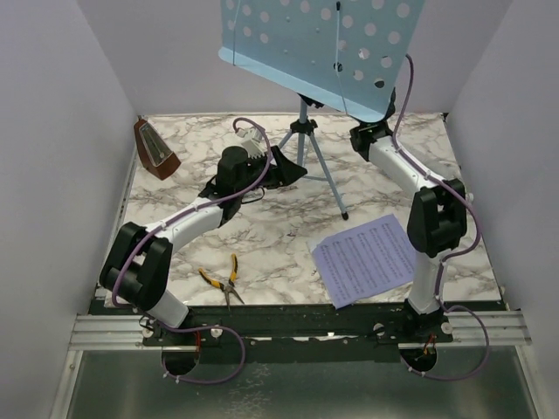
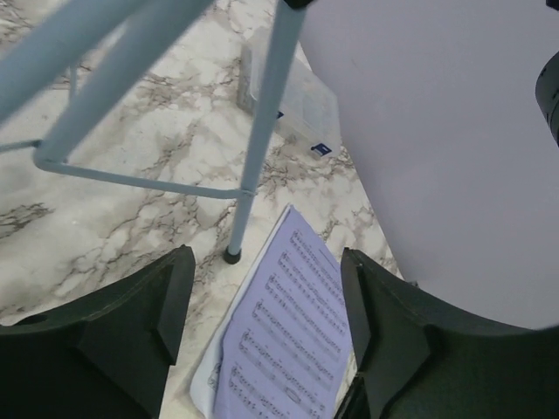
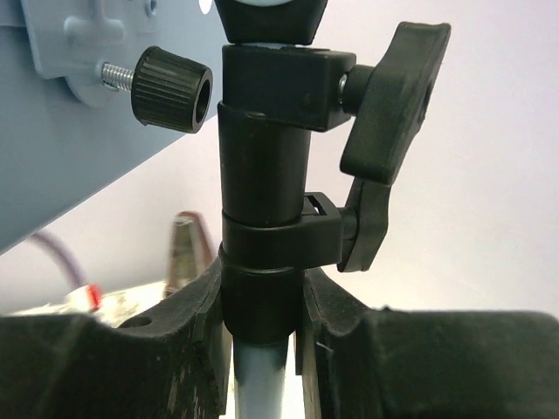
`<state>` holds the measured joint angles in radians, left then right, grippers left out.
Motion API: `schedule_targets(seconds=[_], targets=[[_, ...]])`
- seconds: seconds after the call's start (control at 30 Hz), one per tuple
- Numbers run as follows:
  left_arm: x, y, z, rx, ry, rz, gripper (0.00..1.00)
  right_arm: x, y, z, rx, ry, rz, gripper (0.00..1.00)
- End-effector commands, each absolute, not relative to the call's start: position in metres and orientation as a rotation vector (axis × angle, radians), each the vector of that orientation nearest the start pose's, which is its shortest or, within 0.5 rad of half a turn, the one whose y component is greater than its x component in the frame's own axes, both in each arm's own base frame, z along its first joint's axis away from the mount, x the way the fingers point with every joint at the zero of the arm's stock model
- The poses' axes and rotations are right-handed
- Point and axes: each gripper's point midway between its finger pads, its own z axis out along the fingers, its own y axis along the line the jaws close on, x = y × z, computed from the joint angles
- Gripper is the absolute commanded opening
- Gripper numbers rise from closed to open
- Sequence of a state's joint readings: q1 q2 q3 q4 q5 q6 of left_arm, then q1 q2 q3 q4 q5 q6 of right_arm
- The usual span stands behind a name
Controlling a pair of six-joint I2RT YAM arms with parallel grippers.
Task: Set up the instrument practice props
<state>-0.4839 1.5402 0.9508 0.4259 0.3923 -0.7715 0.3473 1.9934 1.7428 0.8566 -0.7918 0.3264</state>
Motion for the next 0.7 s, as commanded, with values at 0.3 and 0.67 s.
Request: schedule_targets(seconds=[0.3, 0.67], targets=[[0.397, -0.314, 0.231, -0.004, 1.820, -1.172, 0.76, 0.501, 0.292, 0.491, -0.149, 0.952, 0.385, 0.00], [0.418, -0.292, 0.229, -0.135, 1.812, -1.048, 0.67, 0.484, 0.283, 0.484, 0.004, 0.999, 0.259, 0.01]])
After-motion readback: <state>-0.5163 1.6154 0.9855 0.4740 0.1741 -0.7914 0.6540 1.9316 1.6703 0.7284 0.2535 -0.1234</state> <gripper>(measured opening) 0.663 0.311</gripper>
